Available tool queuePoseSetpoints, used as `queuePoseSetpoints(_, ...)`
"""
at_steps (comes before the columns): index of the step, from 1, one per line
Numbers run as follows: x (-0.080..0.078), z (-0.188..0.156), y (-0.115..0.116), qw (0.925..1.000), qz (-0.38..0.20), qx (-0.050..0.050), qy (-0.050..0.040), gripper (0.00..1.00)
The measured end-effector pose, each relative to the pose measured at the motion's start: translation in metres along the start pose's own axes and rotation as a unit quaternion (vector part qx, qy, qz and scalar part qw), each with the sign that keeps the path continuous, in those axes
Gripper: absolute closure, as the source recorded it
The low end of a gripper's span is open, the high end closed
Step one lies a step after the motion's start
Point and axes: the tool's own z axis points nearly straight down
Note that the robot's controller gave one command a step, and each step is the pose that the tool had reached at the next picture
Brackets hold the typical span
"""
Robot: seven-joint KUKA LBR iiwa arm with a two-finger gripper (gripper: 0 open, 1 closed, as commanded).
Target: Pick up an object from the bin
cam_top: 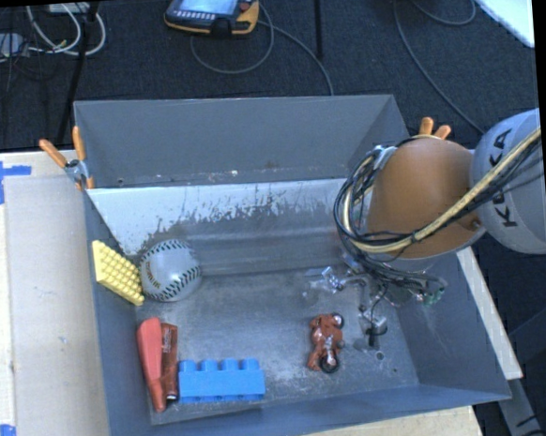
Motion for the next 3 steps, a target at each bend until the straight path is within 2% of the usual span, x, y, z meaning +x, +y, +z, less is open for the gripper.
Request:
queuePoseSetpoints(1,0.002,0.043,-0.004,0.9969,-0.079,0.0,0.0008,0.0)
queuePoseSetpoints(2,0.0,0.075,-0.01,0.973,-0.231,-0.001,-0.0005,1.0)
queuePoseSetpoints(3,0.0,0.075,-0.01,0.9731,-0.23,-0.001,-0.0006,1.0)
